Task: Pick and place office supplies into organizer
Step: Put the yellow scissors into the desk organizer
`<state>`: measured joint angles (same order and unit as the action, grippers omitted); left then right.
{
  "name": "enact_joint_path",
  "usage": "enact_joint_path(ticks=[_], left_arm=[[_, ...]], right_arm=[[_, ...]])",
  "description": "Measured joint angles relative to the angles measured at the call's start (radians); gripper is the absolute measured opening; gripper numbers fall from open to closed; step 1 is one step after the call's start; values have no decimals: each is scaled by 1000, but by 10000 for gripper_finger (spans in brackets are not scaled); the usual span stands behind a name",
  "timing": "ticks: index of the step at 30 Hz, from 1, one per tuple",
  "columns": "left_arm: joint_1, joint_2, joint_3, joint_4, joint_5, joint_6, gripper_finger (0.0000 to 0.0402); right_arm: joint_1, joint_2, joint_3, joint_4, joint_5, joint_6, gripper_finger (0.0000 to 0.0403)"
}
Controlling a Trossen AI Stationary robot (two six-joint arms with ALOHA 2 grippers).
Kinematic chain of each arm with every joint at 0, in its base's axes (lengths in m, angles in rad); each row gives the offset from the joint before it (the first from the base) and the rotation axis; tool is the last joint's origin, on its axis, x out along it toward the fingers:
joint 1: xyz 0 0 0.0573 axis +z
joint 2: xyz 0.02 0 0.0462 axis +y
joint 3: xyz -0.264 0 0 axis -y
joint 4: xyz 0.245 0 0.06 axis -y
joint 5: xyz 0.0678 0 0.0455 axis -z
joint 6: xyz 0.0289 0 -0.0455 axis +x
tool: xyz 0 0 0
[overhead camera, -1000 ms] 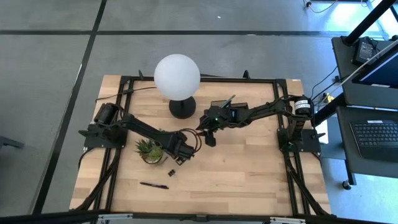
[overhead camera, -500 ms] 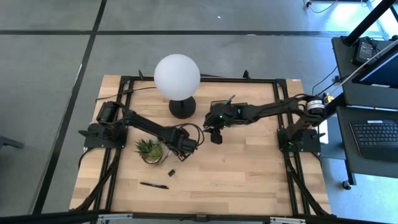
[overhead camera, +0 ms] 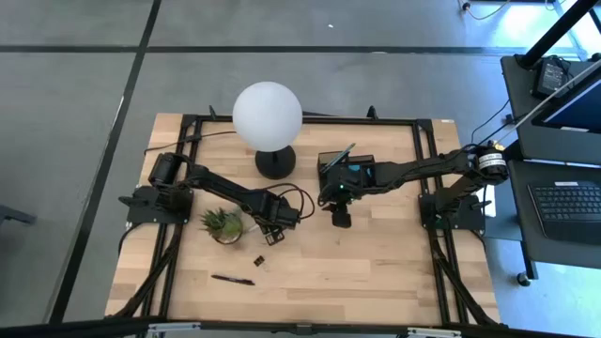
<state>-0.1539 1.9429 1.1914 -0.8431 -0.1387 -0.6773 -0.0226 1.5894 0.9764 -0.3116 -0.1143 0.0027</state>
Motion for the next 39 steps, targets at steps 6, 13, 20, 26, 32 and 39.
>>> enact_joint_path(ticks=[6, 13, 20, 26, 32, 39], left_arm=[[-4, -1, 1, 55, -57, 199, 122], [-6, 0, 3, 86, -95, 234, 120], [-23, 4, 2, 172, -140, 301, 116], [-40, 7, 2, 221, -159, 306, 115], [-53, 7, 2, 284, -178, 344, 115], [-54, 10, 2, 364, -178, 366, 114]], right_arm=[[47, 15, 0, -172, 102, 141, 136], [122, 21, -1, -157, 161, 168, 136], [201, 21, -1, -87, 214, 161, 136], [267, 22, -132, 189, 279, 58, 136], [278, 22, -321, 564, 283, 13, 136], [278, 21, -416, 751, 282, -72, 136]])
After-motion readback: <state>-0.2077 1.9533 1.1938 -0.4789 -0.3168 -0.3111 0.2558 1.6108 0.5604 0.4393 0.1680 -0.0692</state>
